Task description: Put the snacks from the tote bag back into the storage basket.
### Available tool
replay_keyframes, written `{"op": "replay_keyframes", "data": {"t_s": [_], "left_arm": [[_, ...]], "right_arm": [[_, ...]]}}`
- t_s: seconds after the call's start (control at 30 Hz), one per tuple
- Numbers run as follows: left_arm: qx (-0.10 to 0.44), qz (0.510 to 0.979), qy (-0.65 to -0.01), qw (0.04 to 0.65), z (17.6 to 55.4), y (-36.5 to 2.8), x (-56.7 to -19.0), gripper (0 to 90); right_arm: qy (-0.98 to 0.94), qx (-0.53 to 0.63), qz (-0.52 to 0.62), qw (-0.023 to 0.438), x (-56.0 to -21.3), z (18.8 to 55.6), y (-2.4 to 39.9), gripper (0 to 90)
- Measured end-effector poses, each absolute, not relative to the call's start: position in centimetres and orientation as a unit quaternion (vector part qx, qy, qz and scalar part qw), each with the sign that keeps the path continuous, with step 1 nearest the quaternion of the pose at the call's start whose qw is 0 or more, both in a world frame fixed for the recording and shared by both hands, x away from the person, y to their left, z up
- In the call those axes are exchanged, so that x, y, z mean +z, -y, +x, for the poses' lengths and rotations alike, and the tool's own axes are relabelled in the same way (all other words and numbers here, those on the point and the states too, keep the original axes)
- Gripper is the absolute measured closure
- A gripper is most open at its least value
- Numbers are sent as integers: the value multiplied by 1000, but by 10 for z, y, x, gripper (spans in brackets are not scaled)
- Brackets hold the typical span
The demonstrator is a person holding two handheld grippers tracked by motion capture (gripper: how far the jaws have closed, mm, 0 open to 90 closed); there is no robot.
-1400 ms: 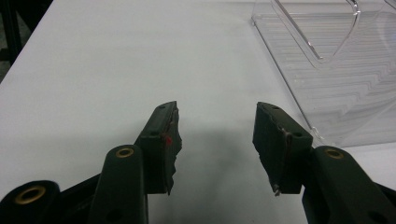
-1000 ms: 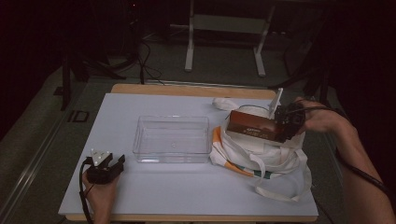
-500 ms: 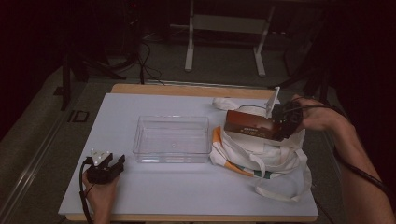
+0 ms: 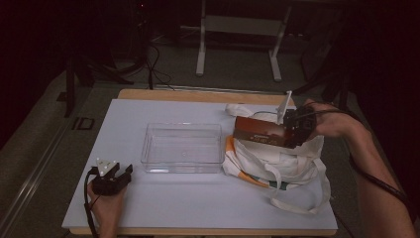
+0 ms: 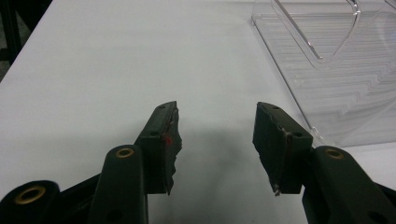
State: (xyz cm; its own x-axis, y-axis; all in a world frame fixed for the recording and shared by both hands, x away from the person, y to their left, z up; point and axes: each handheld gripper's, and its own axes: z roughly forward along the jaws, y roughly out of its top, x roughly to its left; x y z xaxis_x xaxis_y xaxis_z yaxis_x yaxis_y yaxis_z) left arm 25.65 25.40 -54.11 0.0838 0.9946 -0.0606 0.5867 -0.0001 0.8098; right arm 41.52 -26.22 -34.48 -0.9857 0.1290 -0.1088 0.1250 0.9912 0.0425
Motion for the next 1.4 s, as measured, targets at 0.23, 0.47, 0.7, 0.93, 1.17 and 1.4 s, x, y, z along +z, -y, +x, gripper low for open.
{"op": "replay_keyframes", "data": {"t_s": [0.23,0.47,0.7,0.93,1.17,1.4], "left_arm": [[288,645,-613,354,256,-254,-541,513],[288,645,-613,354,256,-254,-541,512],[288,646,-612,353,256,-254,-541,512],[288,646,-612,354,256,-254,-541,512],[288,645,-613,354,256,-254,-541,512],[287,646,-613,354,256,-254,-541,512]], "right_arm": [[-996,18,61,55,-345,415,256,433],[-997,23,55,54,-344,416,247,433],[-997,26,51,53,-344,416,241,433],[-997,30,45,53,-343,416,234,433],[-997,30,39,53,-342,417,226,433],[-998,34,32,53,-341,417,216,434]]}}
